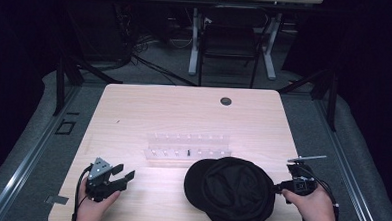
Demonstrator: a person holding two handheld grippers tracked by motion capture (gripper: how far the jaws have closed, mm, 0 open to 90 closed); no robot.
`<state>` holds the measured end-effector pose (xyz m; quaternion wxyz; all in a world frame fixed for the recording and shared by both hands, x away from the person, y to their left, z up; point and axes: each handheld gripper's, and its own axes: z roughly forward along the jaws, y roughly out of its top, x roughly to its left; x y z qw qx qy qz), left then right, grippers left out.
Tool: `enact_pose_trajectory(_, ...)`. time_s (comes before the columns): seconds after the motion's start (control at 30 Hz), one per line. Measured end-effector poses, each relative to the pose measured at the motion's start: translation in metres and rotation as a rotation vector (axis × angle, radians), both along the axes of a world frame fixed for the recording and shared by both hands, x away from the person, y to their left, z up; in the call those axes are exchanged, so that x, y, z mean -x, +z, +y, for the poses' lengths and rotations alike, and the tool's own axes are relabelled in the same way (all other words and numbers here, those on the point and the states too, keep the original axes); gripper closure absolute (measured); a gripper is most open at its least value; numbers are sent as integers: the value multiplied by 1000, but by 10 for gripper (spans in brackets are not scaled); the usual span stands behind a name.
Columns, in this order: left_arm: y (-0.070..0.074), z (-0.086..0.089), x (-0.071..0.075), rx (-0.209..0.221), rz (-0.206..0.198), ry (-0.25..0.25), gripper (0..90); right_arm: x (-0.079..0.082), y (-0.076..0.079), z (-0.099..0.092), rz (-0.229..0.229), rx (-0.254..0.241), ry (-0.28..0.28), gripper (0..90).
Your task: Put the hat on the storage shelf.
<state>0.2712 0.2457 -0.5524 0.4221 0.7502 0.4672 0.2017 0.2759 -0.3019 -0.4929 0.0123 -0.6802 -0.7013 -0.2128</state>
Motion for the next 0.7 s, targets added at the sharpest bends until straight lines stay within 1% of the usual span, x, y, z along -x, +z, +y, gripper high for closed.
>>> enact_pose_trajectory(0.07, 0, 0, 0, 0, 2, 2, 470, -1, -1, 1, 12, 15, 6, 744)
enact_pose_trajectory(0.13, -1, -1, 0, 0, -2, 4, 470, -2, -2, 2, 17, 8, 7, 745)
enact_pose_trajectory(0.17, -1, -1, 0, 3, -5, 2, 470, -4, -3, 2, 28, 5, 14, 741)
enact_pose_trajectory(0.2, -1, -1, 1, 3, -4, 2, 470, -4, -3, 2, 28, 5, 14, 741)
enact_pose_trajectory(0.23, -1, -1, 1, 6, -8, 5, 469, -5, -3, 2, 40, 14, 26, 741)
enact_pose_trajectory(0.37, -1, -1, 1, 4, -8, 10, 470, -6, -5, 1, 44, 10, 22, 741)
enact_pose_trajectory(0.4, -1, -1, 2, 4, -8, 10, 469, -7, -5, 0, 61, 7, 36, 741)
enact_pose_trajectory(0.43, -1, -1, 2, 1, -8, 10, 469, -7, -7, 1, 54, 0, 21, 741)
enact_pose_trajectory(0.47, -1, -1, 2, 1, -7, 13, 469, -7, -7, 1, 54, 0, 21, 741)
enact_pose_trajectory(0.5, -1, -1, 2, 1, -7, 13, 470, -8, -9, 1, 61, -15, 12, 742)
enact_pose_trajectory(0.57, -1, 0, 2, 3, -6, 12, 469, -8, -9, 1, 63, -17, 7, 742)
enact_pose_trajectory(0.6, -1, 0, 2, 1, -6, 11, 469, -9, -10, 0, 79, -14, 23, 744)
enact_pose_trajectory(0.63, -1, 1, 2, 3, -1, 11, 469, -10, -11, 0, 76, -28, 14, 748)
enact_pose_trajectory(0.67, -1, 1, 2, 4, 2, 10, 469, -10, -12, 0, 80, -26, 7, 764)
enact_pose_trajectory(0.7, -1, 1, 2, 5, 2, 11, 469, -10, -13, 2, 76, -23, -17, 773)
